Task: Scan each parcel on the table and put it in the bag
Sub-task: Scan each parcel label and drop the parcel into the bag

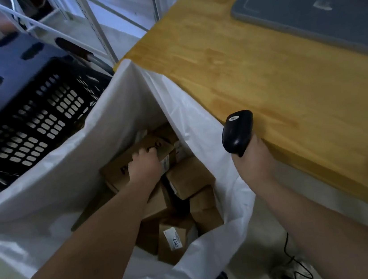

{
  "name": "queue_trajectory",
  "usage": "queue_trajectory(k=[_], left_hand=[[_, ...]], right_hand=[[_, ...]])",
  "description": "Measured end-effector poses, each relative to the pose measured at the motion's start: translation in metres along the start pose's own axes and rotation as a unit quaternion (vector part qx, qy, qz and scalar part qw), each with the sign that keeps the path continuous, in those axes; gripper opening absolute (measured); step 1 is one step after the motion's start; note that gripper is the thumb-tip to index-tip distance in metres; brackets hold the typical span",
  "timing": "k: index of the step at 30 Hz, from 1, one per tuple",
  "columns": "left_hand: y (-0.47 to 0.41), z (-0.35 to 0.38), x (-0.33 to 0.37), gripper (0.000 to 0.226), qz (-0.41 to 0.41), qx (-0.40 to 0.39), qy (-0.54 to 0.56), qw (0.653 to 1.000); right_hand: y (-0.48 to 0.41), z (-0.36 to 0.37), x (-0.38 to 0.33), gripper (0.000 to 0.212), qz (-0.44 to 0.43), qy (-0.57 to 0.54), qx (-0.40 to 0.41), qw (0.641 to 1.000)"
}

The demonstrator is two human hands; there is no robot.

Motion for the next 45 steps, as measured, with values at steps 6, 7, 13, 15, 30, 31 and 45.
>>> queue_trajectory(k=[6, 7, 13, 15, 30, 31, 45], left_hand=[[0.028, -0.045, 0.04, 0.04, 0.076, 0.091, 0.121, 0.985], [0.036, -0.052, 0.047, 0.04, 0.084, 0.098, 0.144, 0.981], [0.073, -0.112, 0.118, 0.047, 0.169, 0.132, 0.18, 0.96], [0.079, -0.137, 0.15, 0.047, 0.199, 0.145, 0.177, 0.953], [0.118, -0.239, 0.466, 0.045, 0.354, 0.167, 0.151, 0.908], [0.119, -0.243, 0.485, 0.046, 0.357, 0.167, 0.151, 0.906], [0.054, -0.317, 0.667, 0.051, 0.406, 0.15, 0.055, 0.9]], right_hand=[[0.0, -0.031, -0.009, 0.04, 0.0, 0.034, -0.013, 0.999], [0.0, -0.041, -0.01, 0.042, 0.004, 0.039, -0.01, 0.999], [-0.005, -0.122, 0.004, 0.038, 0.055, 0.003, 0.023, 0.998], [-0.008, -0.154, 0.019, 0.038, 0.065, -0.014, 0.042, 0.997], [-0.07, -0.455, 0.164, 0.015, 0.117, -0.017, 0.204, 0.972], [-0.076, -0.471, 0.173, 0.015, 0.118, -0.019, 0.202, 0.972], [-0.213, -0.576, 0.216, 0.03, 0.062, -0.028, 0.211, 0.975]])
Point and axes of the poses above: each hand's wrist, its own y-axis away from the middle knuckle, its own z-axis out of the palm, x = y × z, the point moved 6 cm from there along -y, towards the middle knuckle, and after that the axes turned 8 degrees about -y, right-handed, at the moved point
